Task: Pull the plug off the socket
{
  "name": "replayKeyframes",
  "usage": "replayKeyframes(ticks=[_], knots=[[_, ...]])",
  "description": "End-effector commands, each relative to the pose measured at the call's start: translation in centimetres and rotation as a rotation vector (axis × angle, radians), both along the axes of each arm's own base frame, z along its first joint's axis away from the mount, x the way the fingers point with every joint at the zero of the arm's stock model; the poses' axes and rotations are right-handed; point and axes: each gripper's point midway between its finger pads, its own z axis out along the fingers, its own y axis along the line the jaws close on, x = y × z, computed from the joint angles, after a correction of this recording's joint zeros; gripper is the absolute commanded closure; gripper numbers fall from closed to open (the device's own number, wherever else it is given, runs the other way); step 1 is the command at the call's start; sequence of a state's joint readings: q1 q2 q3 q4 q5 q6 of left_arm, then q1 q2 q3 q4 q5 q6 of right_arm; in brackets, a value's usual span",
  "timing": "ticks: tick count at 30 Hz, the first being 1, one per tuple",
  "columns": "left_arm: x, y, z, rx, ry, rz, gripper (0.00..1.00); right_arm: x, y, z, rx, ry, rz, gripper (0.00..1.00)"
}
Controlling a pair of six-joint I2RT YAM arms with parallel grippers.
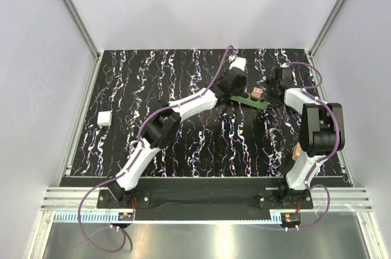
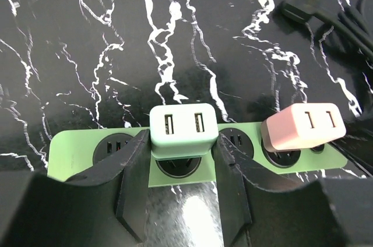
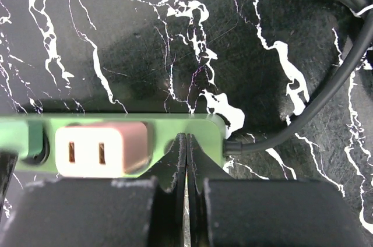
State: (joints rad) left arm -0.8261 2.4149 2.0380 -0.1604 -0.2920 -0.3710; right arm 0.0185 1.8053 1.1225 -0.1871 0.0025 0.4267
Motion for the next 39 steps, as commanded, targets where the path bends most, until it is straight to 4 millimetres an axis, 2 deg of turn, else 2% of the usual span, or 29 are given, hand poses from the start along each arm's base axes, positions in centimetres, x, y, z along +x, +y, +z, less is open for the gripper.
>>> replayKeyframes(ticks=[1,3,5,8,10,11,13,19,23,30,33,34,35,36,39], knots=[[0.1,-3.0,9.0,-0.113,-0.192,-0.003,1.00,-2.3,0.6,-2.6,0.012,0.126,0.031,1.00],[-0.2,-3.1,8.8,-0.149,-0.171,-0.007,1.00,-2.4,0.7,-2.7,0.015,0.129,0.033,1.00],[-0.5,-3.4,9.0,-0.275,-0.134,-0.011,1.00,-2.3,0.8,-2.9,0.018,0.132,0.038,1.00],[0.0,-3.5,9.6,-0.348,-0.101,-0.023,1.00,-2.3,0.9,-2.9,0.022,0.135,0.038,1.00],[0.0,-3.3,9.4,-0.248,-0.143,-0.022,1.00,-2.3,0.7,-2.8,0.022,0.130,0.036,1.00],[0.2,-3.6,10.5,-0.228,-0.184,-0.019,1.00,-2.3,0.9,-2.8,0.021,0.130,0.039,1.00],[-0.4,-3.5,10.6,-0.102,-0.252,-0.011,1.00,-2.3,0.9,-2.9,0.025,0.134,0.042,1.00],[-1.5,-3.8,11.4,0.111,-0.394,-0.014,1.00,-2.2,1.0,-2.9,0.030,0.132,0.046,1.00],[-2.0,-3.9,11.1,0.220,-0.447,-0.021,1.00,-2.2,1.1,-2.9,0.033,0.134,0.050,1.00],[-2.1,-4.4,10.7,0.170,-0.443,-0.063,1.00,-2.3,1.1,-2.9,0.035,0.134,0.051,1.00],[-1.4,-4.2,10.3,-0.003,-0.323,-0.086,1.00,-2.3,1.2,-2.9,0.036,0.134,0.054,1.00],[-1.1,-4.4,10.8,-0.153,-0.263,-0.058,1.00,-2.2,1.2,-2.9,0.034,0.134,0.053,1.00],[-1.2,-3.5,9.9,-0.211,-0.210,-0.054,1.00,-2.2,1.2,-2.8,0.034,0.130,0.058,1.00],[-0.4,-2.8,9.8,-0.270,-0.177,-0.056,1.00,-2.2,1.3,-2.8,0.038,0.132,0.058,1.00],[-0.7,-2.4,10.2,-0.226,-0.214,-0.009,1.00,-2.2,1.3,-2.7,0.037,0.129,0.060,1.00]])
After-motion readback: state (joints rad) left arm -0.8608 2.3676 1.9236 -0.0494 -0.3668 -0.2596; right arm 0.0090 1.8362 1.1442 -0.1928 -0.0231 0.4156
